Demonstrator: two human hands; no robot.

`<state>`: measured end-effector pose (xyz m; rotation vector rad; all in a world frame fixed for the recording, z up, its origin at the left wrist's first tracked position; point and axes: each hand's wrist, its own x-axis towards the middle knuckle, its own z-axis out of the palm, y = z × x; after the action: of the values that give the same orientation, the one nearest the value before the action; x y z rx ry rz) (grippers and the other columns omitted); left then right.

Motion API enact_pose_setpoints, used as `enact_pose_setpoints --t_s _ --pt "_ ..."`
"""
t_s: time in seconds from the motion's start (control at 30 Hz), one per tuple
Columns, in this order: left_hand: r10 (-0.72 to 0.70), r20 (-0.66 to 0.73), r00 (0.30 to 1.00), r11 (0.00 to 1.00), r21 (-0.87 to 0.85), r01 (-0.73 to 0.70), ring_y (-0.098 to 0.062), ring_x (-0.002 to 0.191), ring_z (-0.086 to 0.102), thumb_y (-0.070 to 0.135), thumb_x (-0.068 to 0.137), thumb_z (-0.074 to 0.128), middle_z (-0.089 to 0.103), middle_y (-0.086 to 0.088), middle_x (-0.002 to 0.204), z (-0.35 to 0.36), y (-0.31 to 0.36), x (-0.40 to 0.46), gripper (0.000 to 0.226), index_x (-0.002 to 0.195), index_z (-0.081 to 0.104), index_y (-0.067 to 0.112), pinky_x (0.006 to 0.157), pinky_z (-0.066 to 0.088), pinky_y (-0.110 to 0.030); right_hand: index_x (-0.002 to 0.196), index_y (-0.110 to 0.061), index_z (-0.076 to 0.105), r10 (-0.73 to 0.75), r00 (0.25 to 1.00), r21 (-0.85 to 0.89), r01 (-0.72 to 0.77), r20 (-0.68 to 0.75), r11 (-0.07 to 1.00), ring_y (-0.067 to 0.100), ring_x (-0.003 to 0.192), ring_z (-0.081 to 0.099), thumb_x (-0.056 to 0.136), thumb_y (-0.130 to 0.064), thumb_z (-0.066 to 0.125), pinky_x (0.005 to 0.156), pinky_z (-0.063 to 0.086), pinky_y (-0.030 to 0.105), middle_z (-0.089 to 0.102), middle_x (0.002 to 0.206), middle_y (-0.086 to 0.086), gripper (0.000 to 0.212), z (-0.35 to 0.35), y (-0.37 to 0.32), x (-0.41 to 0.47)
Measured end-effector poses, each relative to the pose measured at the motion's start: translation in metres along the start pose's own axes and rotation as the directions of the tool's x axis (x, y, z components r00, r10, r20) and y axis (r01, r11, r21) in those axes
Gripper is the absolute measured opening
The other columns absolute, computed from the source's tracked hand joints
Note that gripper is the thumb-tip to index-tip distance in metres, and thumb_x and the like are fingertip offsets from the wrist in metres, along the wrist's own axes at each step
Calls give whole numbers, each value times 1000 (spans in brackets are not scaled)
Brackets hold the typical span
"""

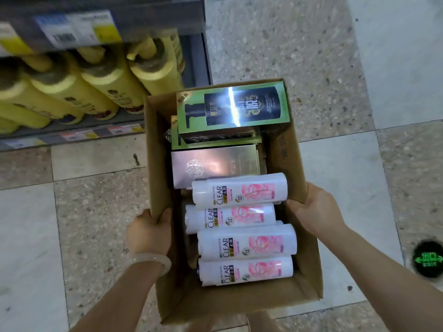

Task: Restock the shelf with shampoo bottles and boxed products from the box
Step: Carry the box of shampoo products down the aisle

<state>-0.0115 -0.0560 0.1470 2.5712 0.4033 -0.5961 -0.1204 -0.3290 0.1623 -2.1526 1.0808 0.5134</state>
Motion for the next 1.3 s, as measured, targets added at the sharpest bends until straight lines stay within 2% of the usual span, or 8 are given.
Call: enact_pose_setpoints --t_s 0.27,0.5,0.63,0.77,0.9,1.0,1.13,1.3 --pt "95 25 995 991 -95 -93 -20 49 46 26 84 63 50 -3 51 -88 134 -70 35 54 49 12 44 27 -24 92 -15 60 31 994 87 -22 -106 996 29 76 59 82 -18 61 65 47 34 65 80 8 10 -161 -20 -64" --pt "101 52 994 990 -100 -95 -29 55 54 27 84 63 55 -11 55 -157 236 -167 34 56 53 10 51 41 -29 95 -11 64 -12 988 75 24 -152 997 33 86 63 78 -14 61 72 51 37 70 92 14 17 -312 -29 -119" --pt "162 60 985 981 -116 -154 -26 55 55 28 85 62 58 -10 60 -191 296 -208 28 61 55 14 51 42 -29 97 -9 63 -6 980 112 29 -201 993 31 86 61 80 -12 60 66 43 29 67 95 14 18 -379 -27 -151" --pt "294 105 950 955 -78 -287 -23 56 56 26 87 57 59 -9 61 -218 365 -221 23 70 60 10 48 36 -26 77 -13 55 28 968 151 10 -248 989 26 72 52 80 -12 60 58 39 28 58 79 8 6 -436 -34 -160" --pt "365 105 925 931 -61 -360 -28 56 58 24 88 56 59 -11 61 -226 437 -213 23 70 59 10 48 39 -26 74 -10 57 72 954 178 -20 -291 984 27 68 53 76 -12 61 47 33 25 58 73 8 5 -485 -43 -142" --pt "393 123 911 919 -51 -390 -29 60 61 25 88 56 62 -13 67 -228 492 -196 21 79 61 7 51 44 -28 81 -6 62 115 950 226 -49 -289 973 29 73 59 75 -12 62 53 41 28 63 79 11 8 -519 -55 -112" --pt "424 146 894 905 -45 -423 -29 54 57 20 85 56 59 -14 61 -229 571 -166 22 70 60 4 48 41 -27 84 -4 62 154 952 233 -93 -263 968 31 78 61 75 -9 61 61 47 31 64 83 13 11 -572 -77 -59" --pt "425 145 893 905 -41 -424 -29 53 55 17 82 60 58 -14 58 -222 677 -119 25 61 56 4 48 42 -28 80 -5 60 165 949 255 -95 -270 962 33 80 60 76 -9 59 60 44 31 62 83 15 6 -642 -103 19"
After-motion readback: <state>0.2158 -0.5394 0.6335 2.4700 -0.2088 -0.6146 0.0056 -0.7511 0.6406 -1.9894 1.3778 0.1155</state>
